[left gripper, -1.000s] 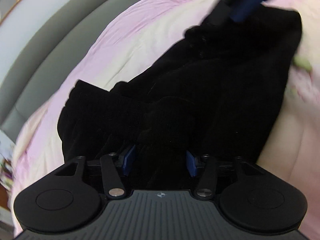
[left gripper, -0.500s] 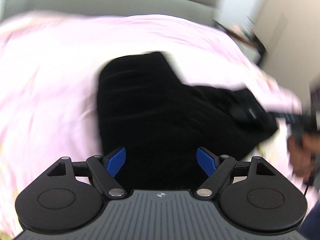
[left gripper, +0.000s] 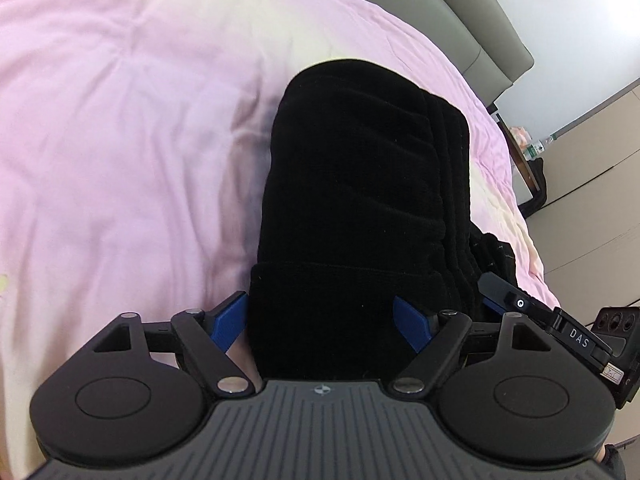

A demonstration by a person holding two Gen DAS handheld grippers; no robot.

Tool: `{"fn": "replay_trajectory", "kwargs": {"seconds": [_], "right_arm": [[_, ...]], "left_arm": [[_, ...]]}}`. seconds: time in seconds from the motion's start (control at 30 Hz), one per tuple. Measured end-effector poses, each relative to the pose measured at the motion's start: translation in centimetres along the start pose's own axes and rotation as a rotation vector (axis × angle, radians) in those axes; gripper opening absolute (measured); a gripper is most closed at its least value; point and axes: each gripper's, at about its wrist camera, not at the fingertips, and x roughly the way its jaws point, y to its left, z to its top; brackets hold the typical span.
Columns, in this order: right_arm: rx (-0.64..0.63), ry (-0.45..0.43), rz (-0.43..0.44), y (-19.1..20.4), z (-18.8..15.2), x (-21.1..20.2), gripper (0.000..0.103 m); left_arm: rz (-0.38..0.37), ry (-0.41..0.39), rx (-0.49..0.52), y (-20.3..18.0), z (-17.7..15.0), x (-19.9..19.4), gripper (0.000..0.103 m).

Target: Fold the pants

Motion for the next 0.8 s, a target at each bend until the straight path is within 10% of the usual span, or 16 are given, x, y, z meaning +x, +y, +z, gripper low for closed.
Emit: {"fn": "replay_trajectory", "kwargs": {"seconds": [0.2,0.43,0.6,0.8], "right_arm": [[-0.046,-0.026,0.029,0.4,-0.2,1.6,0.066],[-0.1,0.069,0.107,2.1,1.2,0.0,0.012],[-0.093,0.064,0.163,2.8,2.4,-3.9,0.011],[-0.028,0.089,0.013,-0.3,2.2,-3.9,0.012]], "left_arm": [[-0.01,0.0,-0.012,0.0,0.2,-0.2,0.094],[-0.038,-0.028,-0.065,0.7,0.5,-0.9,0.092],[-0.109,-0.055,-0.071,0.5,0.5,-1.6,0.092],[-0.151,-0.043,-0.03,-0.3,0.4,-1.6,0.089]]}}
